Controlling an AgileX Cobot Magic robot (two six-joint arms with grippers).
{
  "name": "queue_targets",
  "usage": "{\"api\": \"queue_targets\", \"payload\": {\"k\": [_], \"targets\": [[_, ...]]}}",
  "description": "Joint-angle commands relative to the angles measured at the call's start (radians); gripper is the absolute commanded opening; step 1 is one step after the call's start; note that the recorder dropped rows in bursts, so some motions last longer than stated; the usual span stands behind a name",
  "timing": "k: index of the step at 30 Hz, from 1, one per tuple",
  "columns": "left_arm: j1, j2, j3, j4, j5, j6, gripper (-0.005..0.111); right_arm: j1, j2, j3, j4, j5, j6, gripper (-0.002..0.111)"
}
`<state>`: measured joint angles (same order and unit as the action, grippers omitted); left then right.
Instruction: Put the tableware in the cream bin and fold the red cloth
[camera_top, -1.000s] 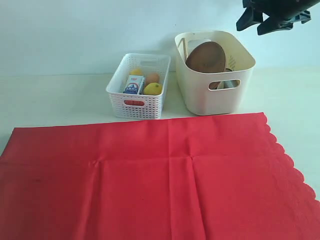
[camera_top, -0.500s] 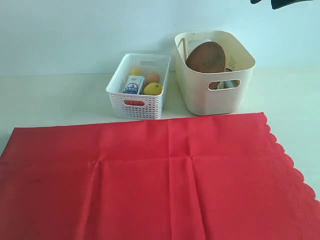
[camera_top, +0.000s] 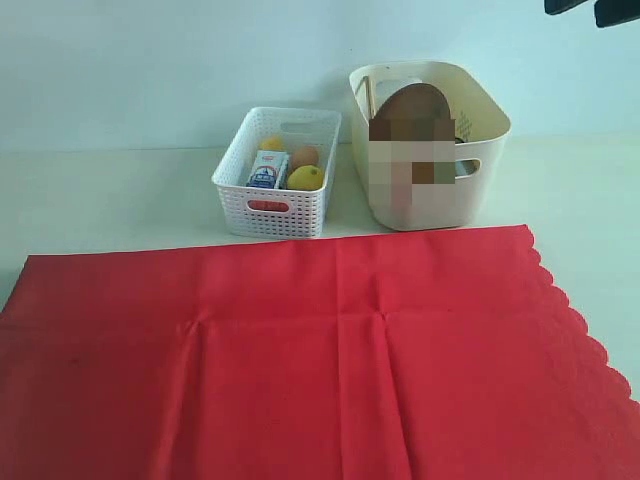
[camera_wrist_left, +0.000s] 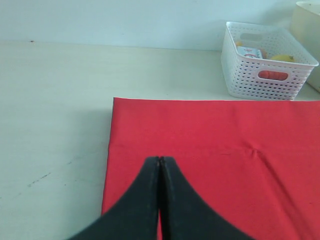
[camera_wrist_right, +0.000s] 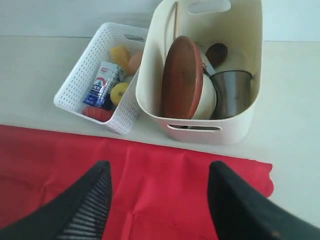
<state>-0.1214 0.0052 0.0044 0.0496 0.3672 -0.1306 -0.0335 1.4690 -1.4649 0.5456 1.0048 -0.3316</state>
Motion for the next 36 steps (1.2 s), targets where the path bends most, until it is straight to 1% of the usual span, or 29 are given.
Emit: {"api": "queue_targets", "payload": {"k": [1,6,7,8,10,13,14,16,21,36], "targets": [[-0.008,-0.005,-0.004,-0.007,-0.011,-0.004,0.000,-0.003,-0.147,0.140,-0.005,-0.064,-0.039,0.055],[-0.008,-0.005,-0.004,-0.007,-0.011,-0.004,0.000,-0.003,-0.368,0.325,-0.035,-0.129,-0.061,0.052],[-0.008,-0.005,-0.004,-0.007,-0.011,-0.004,0.000,-0.003,-0.442,0.395,-0.035,-0.170,-0.072,0.052],[-0.008,-0.005,-0.004,-0.007,-0.011,-0.004,0.000,-0.003,-0.472,0.424,-0.035,-0.192,-0.074,0.052],[-0.008,-0.005,-0.004,-0.007,-0.011,-0.004,0.000,-0.003,-0.621,0.579,-0.035,-0.268,-0.108,0.052],[-0.008,-0.005,-0.004,-0.007,-0.011,-0.004,0.000,-0.001,-0.770,0.751,-0.035,-0.375,-0.138,0.052],[-0.008,-0.005,-0.004,-0.007,-0.011,-0.004,0.000,-0.001,-0.835,0.843,-0.018,-0.456,-0.138,0.052],[-0.008,-0.005,-0.004,-0.007,-0.011,-0.004,0.000,-0.001,-0.934,0.919,0.015,-0.541,-0.138,0.051],[-0.008,-0.005,-0.004,-0.007,-0.011,-0.004,0.000,-0.001,-1.078,0.933,0.015,-0.507,-0.138,0.051],[-0.008,-0.005,-0.004,-0.007,-0.011,-0.004,0.000,-0.001,-1.105,0.952,0.049,-0.523,-0.136,0.051]]}}
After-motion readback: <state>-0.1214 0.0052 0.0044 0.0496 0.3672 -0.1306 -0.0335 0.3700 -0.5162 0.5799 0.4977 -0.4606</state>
